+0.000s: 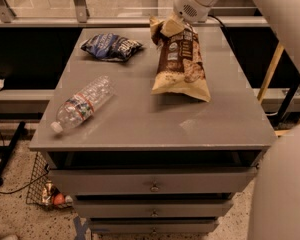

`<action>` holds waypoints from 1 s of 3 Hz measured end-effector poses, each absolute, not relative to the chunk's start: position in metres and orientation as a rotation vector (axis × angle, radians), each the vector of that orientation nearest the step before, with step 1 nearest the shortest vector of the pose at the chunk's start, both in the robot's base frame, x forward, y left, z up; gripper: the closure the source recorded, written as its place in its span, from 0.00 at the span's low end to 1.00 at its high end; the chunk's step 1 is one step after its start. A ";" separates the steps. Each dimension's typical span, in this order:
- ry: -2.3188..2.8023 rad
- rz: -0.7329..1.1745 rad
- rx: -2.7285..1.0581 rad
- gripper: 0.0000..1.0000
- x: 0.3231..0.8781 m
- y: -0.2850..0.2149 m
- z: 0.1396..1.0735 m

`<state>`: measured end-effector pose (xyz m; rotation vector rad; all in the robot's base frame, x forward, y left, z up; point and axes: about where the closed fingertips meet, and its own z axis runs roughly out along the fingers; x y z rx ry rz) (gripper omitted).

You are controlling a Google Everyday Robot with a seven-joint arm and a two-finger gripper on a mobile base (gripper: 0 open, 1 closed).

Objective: Move brown chip bag near blue chip bag

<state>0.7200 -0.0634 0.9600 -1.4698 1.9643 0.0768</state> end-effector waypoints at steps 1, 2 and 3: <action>1.877 0.039 -1.540 1.00 0.759 -0.049 0.962; 1.798 0.024 -1.582 1.00 0.790 -0.030 0.966; 1.753 0.021 -1.602 1.00 0.808 -0.017 0.964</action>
Offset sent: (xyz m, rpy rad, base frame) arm 0.1282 0.0451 0.0365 -0.0300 -0.1791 0.1846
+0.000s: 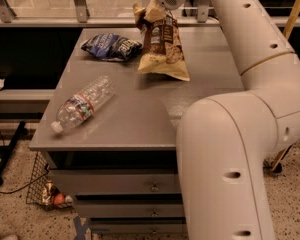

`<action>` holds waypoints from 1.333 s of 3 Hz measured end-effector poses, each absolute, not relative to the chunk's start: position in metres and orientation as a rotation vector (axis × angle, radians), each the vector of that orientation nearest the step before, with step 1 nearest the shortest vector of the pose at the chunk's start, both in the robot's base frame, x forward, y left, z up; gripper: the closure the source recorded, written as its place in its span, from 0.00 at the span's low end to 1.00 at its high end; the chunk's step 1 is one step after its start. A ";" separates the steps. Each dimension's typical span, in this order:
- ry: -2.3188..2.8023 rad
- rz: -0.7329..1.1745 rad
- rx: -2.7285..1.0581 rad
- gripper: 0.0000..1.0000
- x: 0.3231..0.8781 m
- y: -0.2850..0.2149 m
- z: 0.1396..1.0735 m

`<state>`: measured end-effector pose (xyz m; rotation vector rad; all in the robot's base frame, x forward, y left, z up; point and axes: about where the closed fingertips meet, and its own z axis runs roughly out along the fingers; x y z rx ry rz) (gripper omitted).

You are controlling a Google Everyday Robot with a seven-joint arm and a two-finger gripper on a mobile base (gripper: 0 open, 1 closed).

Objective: Move brown chip bag near blue chip bag

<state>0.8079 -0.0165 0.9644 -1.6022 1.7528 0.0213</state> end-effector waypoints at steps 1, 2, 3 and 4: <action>1.736 0.030 -1.597 1.00 0.821 -0.007 0.960; 1.737 0.048 -1.583 0.85 0.830 0.002 0.954; 1.737 0.050 -1.585 0.61 0.831 0.004 0.951; 1.738 0.055 -1.590 0.38 0.832 0.006 0.947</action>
Offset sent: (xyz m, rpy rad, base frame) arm 0.0682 0.0158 0.0130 0.0550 -0.0017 -0.0043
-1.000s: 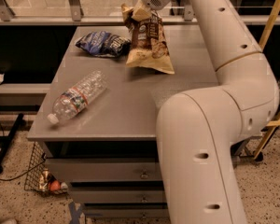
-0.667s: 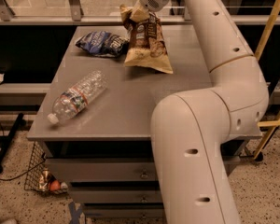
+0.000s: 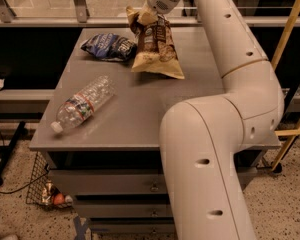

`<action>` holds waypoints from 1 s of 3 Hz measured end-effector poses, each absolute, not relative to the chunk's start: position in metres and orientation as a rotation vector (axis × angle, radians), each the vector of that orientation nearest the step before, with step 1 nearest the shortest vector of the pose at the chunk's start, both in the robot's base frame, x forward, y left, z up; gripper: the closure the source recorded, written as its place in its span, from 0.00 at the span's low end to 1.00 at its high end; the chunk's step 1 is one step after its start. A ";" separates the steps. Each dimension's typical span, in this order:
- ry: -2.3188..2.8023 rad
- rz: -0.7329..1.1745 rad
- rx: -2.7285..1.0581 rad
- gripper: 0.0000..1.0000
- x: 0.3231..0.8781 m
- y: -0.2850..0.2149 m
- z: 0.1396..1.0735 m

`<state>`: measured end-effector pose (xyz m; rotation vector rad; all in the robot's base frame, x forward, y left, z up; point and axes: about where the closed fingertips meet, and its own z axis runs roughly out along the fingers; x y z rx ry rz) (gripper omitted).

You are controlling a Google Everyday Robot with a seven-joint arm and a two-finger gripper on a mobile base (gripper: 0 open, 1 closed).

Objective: Move brown chip bag near blue chip bag

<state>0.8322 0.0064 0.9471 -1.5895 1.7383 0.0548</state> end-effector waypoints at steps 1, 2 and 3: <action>1.740 0.059 -1.594 0.15 0.833 0.009 0.943; 1.742 0.064 -1.598 0.00 0.834 0.012 0.939; 1.740 0.066 -1.599 0.00 0.834 0.012 0.939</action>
Offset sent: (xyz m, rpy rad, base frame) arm 0.0010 0.0024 -0.0037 -0.0007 0.0044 0.0025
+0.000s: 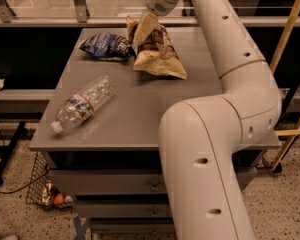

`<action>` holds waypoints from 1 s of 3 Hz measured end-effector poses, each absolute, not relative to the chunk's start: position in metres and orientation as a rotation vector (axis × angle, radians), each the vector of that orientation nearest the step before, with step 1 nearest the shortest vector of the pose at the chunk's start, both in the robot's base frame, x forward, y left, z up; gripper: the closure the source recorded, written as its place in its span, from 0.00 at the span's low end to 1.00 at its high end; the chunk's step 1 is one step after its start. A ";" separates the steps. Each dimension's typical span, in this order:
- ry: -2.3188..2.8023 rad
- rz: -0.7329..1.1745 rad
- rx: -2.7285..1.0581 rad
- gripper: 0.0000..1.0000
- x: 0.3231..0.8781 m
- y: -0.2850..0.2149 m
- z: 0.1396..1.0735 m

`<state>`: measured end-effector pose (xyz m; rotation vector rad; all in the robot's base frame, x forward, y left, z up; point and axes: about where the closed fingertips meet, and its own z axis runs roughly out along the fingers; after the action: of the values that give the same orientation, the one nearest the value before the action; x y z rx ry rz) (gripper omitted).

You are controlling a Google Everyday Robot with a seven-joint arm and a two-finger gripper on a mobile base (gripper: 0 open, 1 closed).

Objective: Move brown chip bag near blue chip bag

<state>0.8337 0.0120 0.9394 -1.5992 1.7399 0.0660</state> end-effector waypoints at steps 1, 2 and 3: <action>1.733 0.054 -1.577 0.00 0.825 0.002 0.962; 1.735 0.017 -1.546 0.00 0.811 -0.012 0.992; 1.778 0.004 -1.488 0.00 0.795 -0.034 1.006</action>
Offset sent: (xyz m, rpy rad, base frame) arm -0.0784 -0.0413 0.0808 0.0089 -0.0960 -0.0870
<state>0.7946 -0.0339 1.0060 -1.4875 1.7776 0.0044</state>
